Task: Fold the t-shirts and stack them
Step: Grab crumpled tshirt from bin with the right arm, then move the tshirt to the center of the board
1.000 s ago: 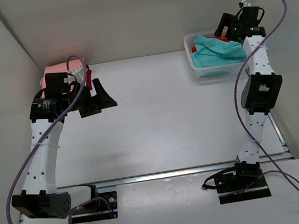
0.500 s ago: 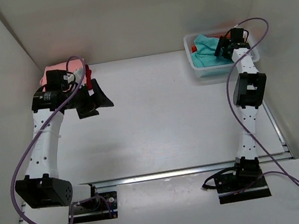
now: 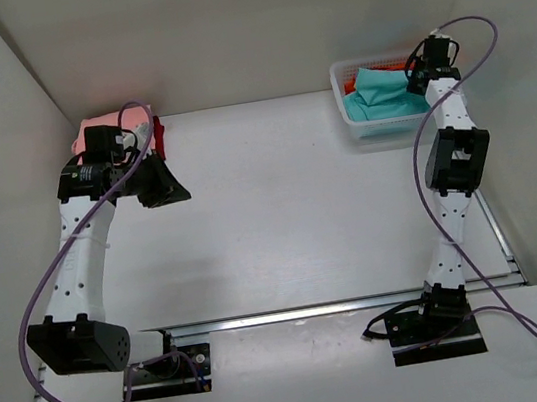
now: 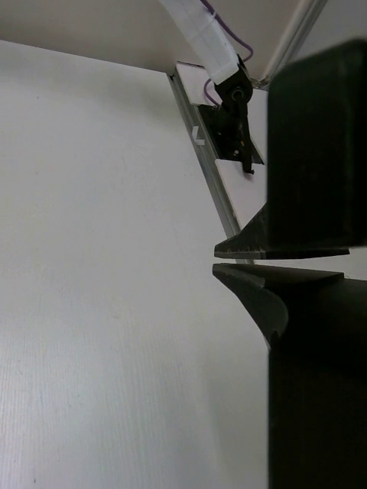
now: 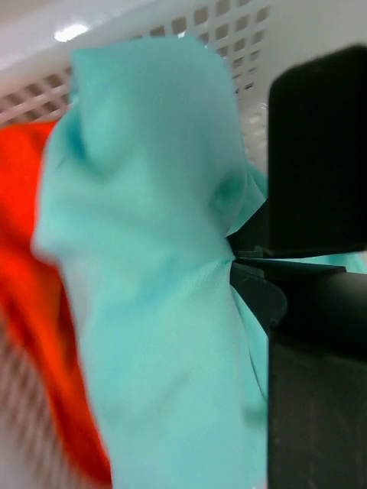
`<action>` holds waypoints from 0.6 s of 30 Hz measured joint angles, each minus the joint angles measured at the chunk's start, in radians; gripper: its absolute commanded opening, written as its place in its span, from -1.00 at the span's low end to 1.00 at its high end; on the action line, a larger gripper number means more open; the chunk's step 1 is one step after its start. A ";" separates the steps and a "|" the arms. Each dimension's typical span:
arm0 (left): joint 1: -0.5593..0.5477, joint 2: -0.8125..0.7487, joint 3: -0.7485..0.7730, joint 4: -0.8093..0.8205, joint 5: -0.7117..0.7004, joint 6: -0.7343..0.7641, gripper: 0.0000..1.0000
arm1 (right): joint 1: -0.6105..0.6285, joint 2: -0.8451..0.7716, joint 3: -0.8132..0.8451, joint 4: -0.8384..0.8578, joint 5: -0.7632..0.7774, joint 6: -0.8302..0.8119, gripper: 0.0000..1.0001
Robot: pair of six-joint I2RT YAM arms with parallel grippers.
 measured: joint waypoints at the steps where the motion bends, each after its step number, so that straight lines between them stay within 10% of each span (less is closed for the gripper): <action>1: -0.003 -0.005 0.000 0.002 -0.011 -0.006 -0.59 | 0.011 -0.036 -0.016 -0.002 0.004 -0.017 -1.00; 18: -0.039 -0.174 0.098 0.140 -0.050 -0.096 -0.20 | 0.414 -1.042 -0.296 0.092 0.043 -0.120 -1.00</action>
